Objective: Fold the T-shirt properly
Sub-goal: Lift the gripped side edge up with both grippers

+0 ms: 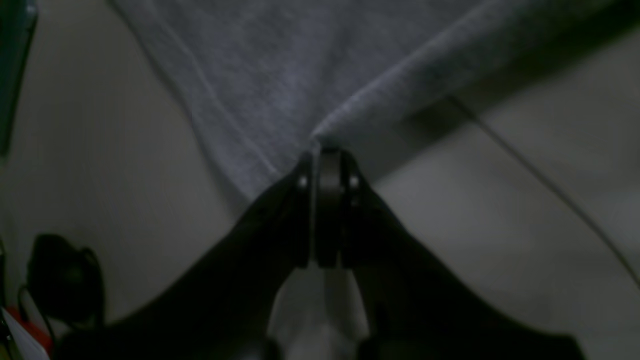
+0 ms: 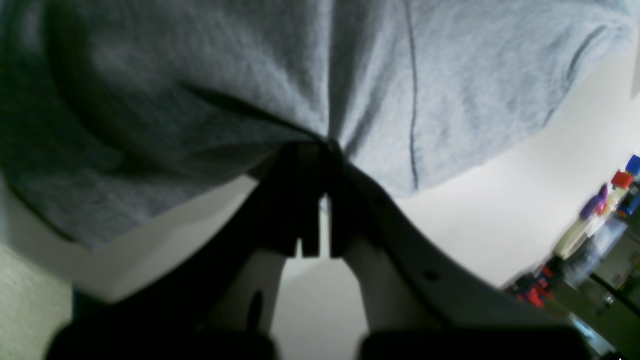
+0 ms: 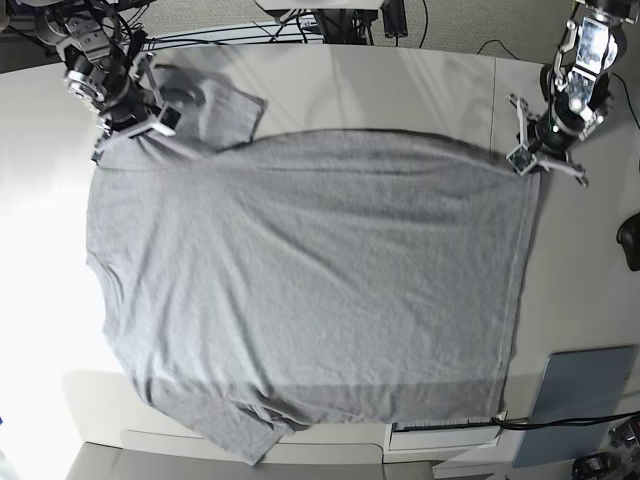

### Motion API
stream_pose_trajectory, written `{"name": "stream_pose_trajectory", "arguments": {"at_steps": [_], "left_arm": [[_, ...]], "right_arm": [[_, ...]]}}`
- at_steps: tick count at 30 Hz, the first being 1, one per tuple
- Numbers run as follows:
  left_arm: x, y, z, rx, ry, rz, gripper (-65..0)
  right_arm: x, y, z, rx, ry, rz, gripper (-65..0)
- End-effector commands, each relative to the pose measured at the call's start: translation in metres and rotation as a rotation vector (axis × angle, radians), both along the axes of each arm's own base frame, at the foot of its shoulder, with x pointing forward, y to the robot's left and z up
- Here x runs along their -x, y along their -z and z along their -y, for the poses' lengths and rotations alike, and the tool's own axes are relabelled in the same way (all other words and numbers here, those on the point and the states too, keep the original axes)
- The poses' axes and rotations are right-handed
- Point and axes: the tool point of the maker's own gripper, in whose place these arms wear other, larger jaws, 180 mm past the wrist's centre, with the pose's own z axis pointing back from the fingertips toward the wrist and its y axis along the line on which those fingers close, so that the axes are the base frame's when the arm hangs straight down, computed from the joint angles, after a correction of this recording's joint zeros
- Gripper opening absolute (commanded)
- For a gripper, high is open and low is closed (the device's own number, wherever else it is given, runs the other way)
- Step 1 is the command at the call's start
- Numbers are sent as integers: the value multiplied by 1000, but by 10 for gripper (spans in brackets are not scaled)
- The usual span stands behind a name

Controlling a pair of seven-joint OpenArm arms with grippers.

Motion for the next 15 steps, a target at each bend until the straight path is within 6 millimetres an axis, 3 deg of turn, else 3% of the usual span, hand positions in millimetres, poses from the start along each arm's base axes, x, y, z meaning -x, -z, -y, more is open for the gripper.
{"name": "stream_pose_trajectory", "arguments": {"at_steps": [1,7,15], "left_arm": [[33,17,-4,-40,18,-131,-650],[64,10,-3,46,-72,-176,-650],[103,6,-19,75,-136,-243,-650]], "right_arm": [[-1,-10,10,38,2,19,-650],[27,-20,24,64,37,-12,-650],[61,-25,23,77,39,-72,-650]]}}
